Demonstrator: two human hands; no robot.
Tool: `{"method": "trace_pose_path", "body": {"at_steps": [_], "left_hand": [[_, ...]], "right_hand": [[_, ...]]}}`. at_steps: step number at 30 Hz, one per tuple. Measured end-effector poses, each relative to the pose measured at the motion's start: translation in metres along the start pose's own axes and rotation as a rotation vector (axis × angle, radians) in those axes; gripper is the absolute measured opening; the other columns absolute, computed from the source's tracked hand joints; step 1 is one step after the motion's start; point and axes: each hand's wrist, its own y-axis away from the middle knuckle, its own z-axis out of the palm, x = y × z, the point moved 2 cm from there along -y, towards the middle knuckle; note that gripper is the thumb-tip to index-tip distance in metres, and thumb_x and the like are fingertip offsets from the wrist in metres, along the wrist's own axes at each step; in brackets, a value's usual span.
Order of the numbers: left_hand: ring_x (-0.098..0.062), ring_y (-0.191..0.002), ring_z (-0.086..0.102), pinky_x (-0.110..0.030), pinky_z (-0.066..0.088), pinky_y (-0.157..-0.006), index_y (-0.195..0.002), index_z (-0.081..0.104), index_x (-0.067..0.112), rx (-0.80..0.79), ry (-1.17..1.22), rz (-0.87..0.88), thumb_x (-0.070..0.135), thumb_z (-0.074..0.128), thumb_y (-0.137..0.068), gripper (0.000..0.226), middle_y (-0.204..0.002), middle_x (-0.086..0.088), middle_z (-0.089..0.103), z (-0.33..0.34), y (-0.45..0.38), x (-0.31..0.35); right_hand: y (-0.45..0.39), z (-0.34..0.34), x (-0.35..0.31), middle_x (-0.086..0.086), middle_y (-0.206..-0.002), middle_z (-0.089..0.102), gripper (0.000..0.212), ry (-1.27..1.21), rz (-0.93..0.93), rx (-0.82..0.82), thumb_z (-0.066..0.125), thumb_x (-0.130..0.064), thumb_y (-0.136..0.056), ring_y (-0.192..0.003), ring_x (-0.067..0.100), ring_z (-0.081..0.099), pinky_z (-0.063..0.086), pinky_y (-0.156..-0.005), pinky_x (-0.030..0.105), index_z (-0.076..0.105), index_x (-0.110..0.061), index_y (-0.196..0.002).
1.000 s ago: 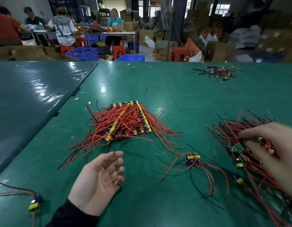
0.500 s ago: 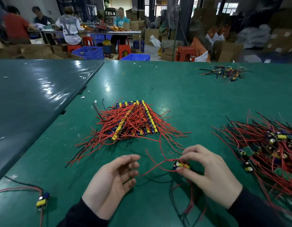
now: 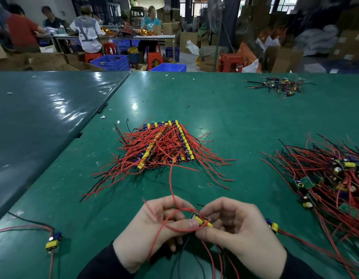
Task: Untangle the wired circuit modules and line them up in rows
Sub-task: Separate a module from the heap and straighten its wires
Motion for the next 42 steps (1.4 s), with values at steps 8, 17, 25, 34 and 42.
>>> {"method": "trace_pose_path", "body": {"at_steps": [8,17,25,34,42], "left_hand": [[-0.012,-0.062,0.057,-0.018,0.044,-0.058,-0.076,0.07,-0.002,-0.052,-0.087,0.189,0.015,0.077,-0.066,0.021,-0.069,-0.01,0.068,-0.002,0.003,0.002],[-0.006,-0.064,0.06,-0.014,0.045,-0.06,-0.074,0.072,0.007,-0.092,-0.086,0.211,0.013,0.072,-0.07,0.008,-0.07,-0.005,0.071,0.002,0.004,0.002],[-0.004,-0.062,0.061,-0.012,0.045,-0.059,-0.074,0.075,0.014,-0.166,-0.092,0.175,0.013,0.07,-0.071,0.006,-0.067,-0.001,0.07,-0.002,0.008,0.005],[-0.011,-0.066,0.063,-0.018,0.048,-0.064,-0.084,0.074,0.012,-0.299,0.006,0.133,0.043,0.082,-0.065,0.037,-0.074,-0.003,0.07,-0.003,0.011,0.01],[-0.015,-0.062,0.06,-0.025,0.052,-0.061,-0.086,0.07,0.008,-0.496,0.149,-0.006,0.029,0.08,-0.073,0.027,-0.075,-0.009,0.066,-0.011,0.014,0.01]], "right_hand": [[0.002,-0.001,-0.003,0.01,-0.067,0.068,0.028,-0.046,0.07,0.008,0.086,-0.022,-0.053,-0.061,0.014,0.057,0.047,-0.06,0.024,0.073,-0.01,-0.075],[0.005,-0.003,-0.004,0.007,-0.067,0.065,0.026,-0.018,0.067,-0.049,0.08,-0.027,-0.06,-0.065,0.014,0.054,0.043,-0.066,0.028,0.072,-0.008,-0.076],[0.008,-0.001,-0.003,0.004,-0.065,0.064,0.015,-0.085,0.05,-0.118,0.079,-0.021,-0.065,-0.062,0.012,0.053,0.043,-0.06,0.02,0.073,-0.011,-0.072],[0.008,-0.009,-0.013,0.002,-0.069,0.07,0.005,-0.232,0.082,-0.374,0.074,-0.009,-0.073,-0.062,0.007,0.063,0.048,-0.062,0.015,0.073,-0.013,-0.075],[0.01,-0.047,-0.028,-0.011,-0.067,0.064,0.018,0.159,0.221,-0.73,0.071,-0.011,-0.081,-0.062,0.002,0.054,0.041,-0.064,0.016,0.067,-0.027,-0.072]]}}
